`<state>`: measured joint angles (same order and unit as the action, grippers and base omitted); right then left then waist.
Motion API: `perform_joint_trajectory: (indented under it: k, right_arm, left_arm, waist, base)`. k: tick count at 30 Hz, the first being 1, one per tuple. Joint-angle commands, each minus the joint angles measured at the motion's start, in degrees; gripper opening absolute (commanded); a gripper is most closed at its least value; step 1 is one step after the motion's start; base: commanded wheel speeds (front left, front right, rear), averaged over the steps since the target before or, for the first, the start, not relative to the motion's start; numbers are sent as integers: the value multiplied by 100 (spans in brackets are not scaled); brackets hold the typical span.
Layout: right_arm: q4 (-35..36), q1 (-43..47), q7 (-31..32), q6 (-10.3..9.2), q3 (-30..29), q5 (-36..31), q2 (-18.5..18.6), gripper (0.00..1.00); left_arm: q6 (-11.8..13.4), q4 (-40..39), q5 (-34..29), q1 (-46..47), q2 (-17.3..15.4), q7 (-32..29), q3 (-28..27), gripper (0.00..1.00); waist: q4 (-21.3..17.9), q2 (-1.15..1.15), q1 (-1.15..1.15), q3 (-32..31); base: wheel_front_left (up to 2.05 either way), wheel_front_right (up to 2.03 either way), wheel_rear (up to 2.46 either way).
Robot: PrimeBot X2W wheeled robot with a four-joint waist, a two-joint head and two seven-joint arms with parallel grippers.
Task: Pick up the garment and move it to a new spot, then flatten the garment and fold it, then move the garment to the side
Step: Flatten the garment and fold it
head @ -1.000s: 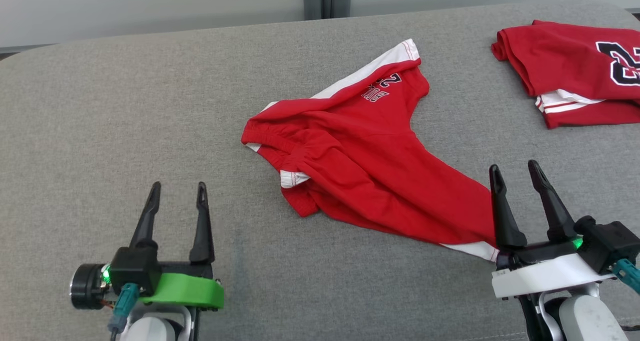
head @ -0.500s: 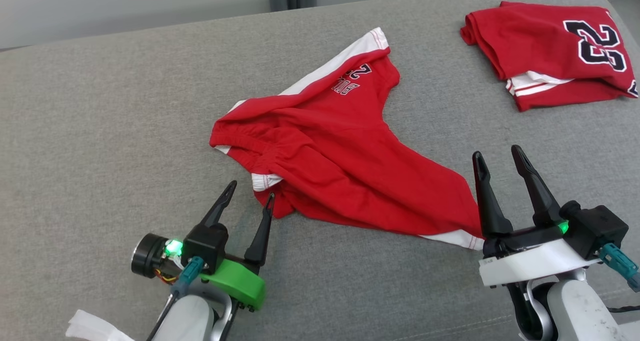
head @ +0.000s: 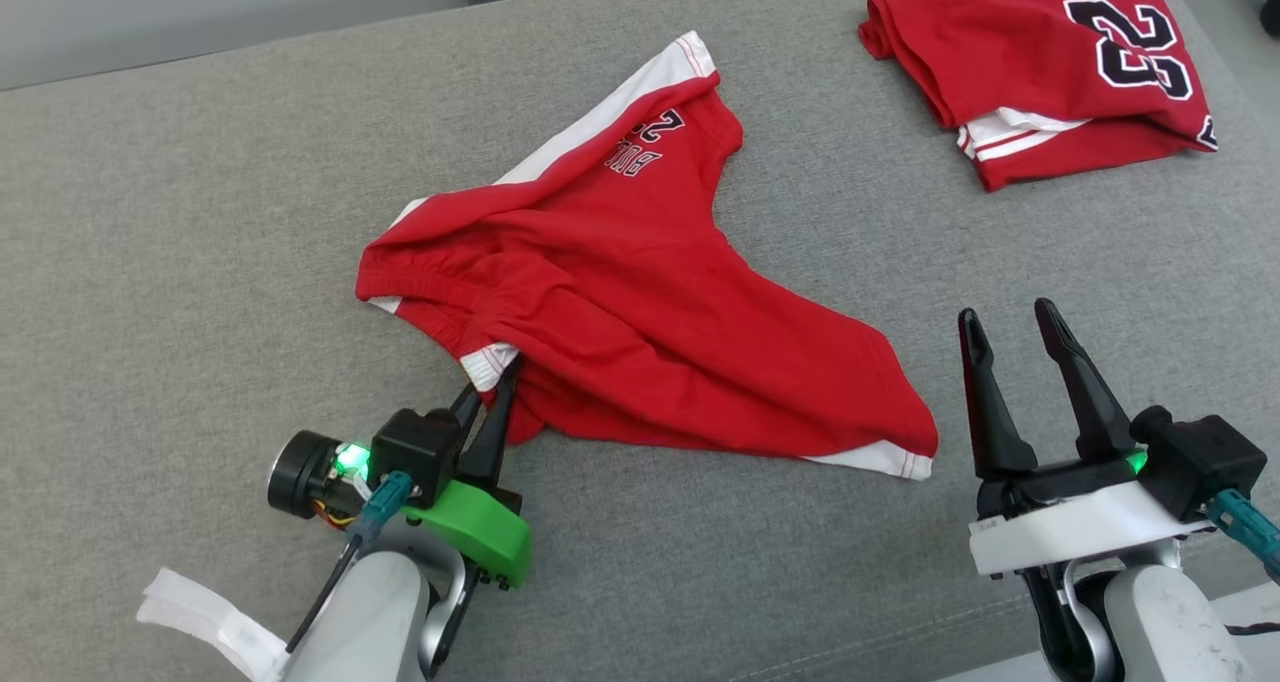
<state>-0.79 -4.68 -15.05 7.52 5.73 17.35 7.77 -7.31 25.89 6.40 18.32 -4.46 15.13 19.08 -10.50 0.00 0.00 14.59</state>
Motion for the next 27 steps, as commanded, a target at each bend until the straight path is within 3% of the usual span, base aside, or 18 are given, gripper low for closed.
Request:
perform_joint_trajectory:
  k: [1, 9, 17, 18, 19, 27]
  right_arm:
    - [-47, 106, -16, -7, -27, -28, 5, 100]
    - [-209, 274, -16, -7, -118, -59, 118, 100]
    - [-454, 414, -16, -7, -259, -88, 124, 100]
    - [-472, 431, -16, -7, -277, -93, 120, 100]
    - [-487, 453, -16, -7, -296, -102, 117, 100]
    - [-557, 545, -16, -7, -453, -123, 117, 100]
  left_arm:
    - [-16, -73, -20, 16, -77, -2, 0, 0]
    - [26, -792, -323, -623, -496, -2, 87, 0]
    - [117, -977, -224, -1627, -446, -2, 169, 0]
    - [147, -971, -220, -1654, -424, -2, 152, 45]
    - [175, -987, -151, -1691, -369, -2, 109, 100]
    - [128, -1825, -56, -2086, -320, -2, -187, 100]
  waist:
    - [144, 0, 0, -86]
    - [641, 0, 0, -270]
    - [893, 0, 0, -358]
    - [918, 0, 0, -371]
    - [952, 0, 0, -392]
    - [1207, 0, 0, -517]
  base:
    - [0, 0, 0]
    - [0, 0, 0]
    - [0, 0, 0]
    - [0, 0, 0]
    - [0, 0, 0]
    - [0, 0, 0]
